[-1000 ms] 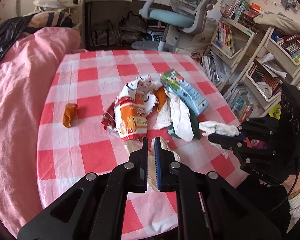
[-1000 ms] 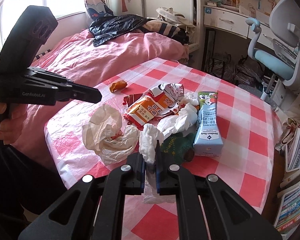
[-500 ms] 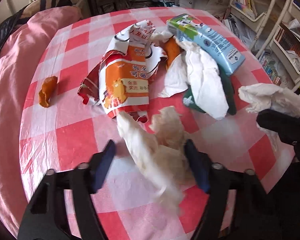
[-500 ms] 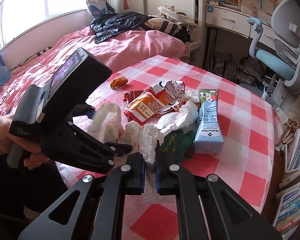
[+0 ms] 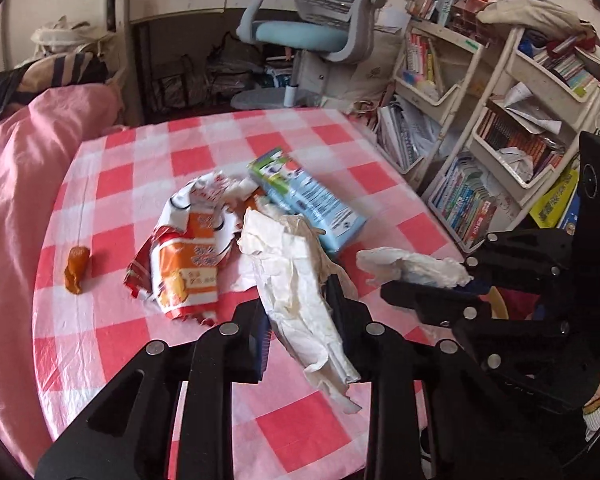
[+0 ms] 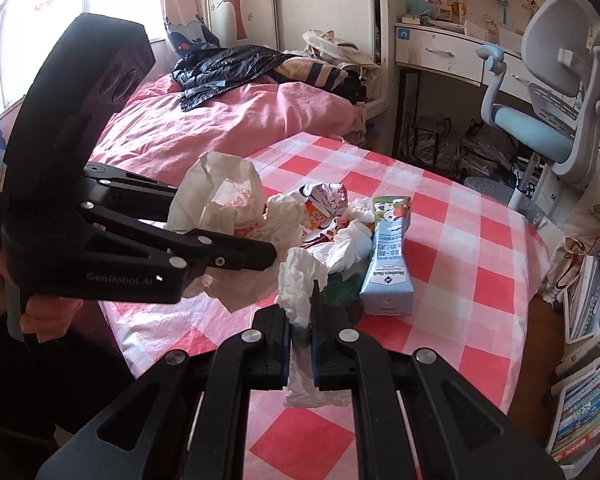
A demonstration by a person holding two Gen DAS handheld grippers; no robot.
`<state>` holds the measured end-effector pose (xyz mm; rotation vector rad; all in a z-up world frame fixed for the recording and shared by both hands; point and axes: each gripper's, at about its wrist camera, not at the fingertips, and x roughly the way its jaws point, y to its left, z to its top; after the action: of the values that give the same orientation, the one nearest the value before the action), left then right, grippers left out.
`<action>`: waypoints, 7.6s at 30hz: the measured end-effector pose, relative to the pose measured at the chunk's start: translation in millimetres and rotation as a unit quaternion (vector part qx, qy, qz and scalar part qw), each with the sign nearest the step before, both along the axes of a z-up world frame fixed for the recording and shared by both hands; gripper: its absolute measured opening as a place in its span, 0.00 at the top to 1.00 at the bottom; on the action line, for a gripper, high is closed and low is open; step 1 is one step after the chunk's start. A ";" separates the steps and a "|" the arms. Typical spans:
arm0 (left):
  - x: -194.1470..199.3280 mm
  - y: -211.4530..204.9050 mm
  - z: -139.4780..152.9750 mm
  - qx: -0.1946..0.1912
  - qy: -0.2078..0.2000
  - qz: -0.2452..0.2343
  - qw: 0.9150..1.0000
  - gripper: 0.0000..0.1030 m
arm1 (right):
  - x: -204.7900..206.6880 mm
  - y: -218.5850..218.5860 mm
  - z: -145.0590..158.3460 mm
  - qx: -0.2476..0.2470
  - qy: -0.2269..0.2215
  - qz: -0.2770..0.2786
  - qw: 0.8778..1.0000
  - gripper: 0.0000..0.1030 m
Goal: Collect trash
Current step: 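Lift both held tissues and swing them toward the yellow wastebasket, then open both tools over the yellow wastebasket to drop the tissues, then bring both open tools back above the table of trash, then close the left tool on the orange snack piece while the right tool grasps a white tissue, then lift the snack piece and tissue and carry both over the yellow wastebasket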
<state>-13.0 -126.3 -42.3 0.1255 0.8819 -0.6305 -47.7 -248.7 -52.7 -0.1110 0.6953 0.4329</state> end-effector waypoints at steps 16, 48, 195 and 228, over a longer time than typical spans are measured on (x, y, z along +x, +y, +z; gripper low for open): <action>-66.8 -216.6 12.9 0.000 -0.025 -0.193 0.981 0.76 | -100.6 -196.7 -13.2 0.008 -0.014 -0.232 0.973 0.92; -102.2 -276.1 -28.9 0.158 -0.129 -0.100 0.974 0.07 | -118.0 -227.4 -72.5 -0.018 -0.011 -0.285 0.958 0.28; 152.7 135.0 -77.0 0.059 0.107 0.250 0.960 0.82 | 88.3 23.0 -48.1 0.005 0.064 -0.043 0.997 0.95; 61.1 61.0 14.3 -0.032 0.012 0.106 0.994 0.83 | 9.1 -21.4 13.5 0.055 -0.028 -0.042 0.997 0.95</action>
<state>48.1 -65.3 -28.0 -0.0329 0.8843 -0.4621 -38.6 -270.1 -39.2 0.0100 0.6178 0.3858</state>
